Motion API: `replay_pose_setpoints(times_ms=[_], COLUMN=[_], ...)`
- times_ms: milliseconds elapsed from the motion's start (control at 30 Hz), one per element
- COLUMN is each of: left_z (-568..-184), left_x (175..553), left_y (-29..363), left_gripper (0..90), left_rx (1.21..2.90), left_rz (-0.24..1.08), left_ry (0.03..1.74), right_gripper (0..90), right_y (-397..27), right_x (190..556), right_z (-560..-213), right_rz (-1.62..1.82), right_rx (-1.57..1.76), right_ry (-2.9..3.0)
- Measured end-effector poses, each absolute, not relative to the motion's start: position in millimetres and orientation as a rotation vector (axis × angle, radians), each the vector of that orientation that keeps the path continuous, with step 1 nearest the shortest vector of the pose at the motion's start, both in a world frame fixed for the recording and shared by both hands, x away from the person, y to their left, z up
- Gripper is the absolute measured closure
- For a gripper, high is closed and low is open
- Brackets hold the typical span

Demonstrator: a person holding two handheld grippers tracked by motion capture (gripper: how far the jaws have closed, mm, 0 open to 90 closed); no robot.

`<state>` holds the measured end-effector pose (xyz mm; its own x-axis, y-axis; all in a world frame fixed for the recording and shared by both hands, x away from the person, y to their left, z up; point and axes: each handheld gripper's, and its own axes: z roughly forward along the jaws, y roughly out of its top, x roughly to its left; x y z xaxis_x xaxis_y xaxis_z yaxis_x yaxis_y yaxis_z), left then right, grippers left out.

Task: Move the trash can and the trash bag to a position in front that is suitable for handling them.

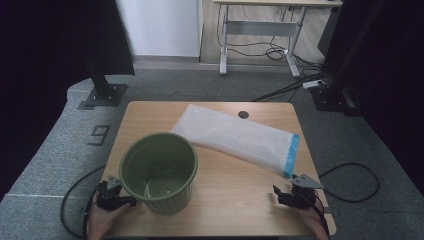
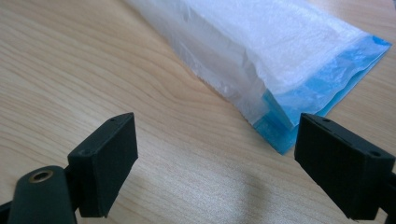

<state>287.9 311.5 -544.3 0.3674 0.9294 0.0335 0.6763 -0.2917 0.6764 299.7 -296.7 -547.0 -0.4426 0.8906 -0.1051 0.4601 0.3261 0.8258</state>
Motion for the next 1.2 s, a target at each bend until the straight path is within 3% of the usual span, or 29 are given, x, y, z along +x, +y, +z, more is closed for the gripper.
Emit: replay_pose_setpoints(times_ms=[500, 833, 1200], left_z=[-535, -519, -506], left_x=[276, 259, 231], left_y=[311, 312, 286], left_gripper=[10.2, 11.3, 11.0], left_rx=[2.042, 2.035, 2.161], left_rz=[0.601, 0.608, 0.426], left_ry=[1.38, 1.264, 0.921], right_gripper=[13.3, 13.4, 13.4], right_y=[-300, -298, -295], right_x=[311, 312, 315], right_z=[-551, -551, -551], right_rz=[1.017, 1.014, 1.01], right_rx=[1.185, 1.19, 1.187], right_ry=[2.039, 2.053, 2.059])
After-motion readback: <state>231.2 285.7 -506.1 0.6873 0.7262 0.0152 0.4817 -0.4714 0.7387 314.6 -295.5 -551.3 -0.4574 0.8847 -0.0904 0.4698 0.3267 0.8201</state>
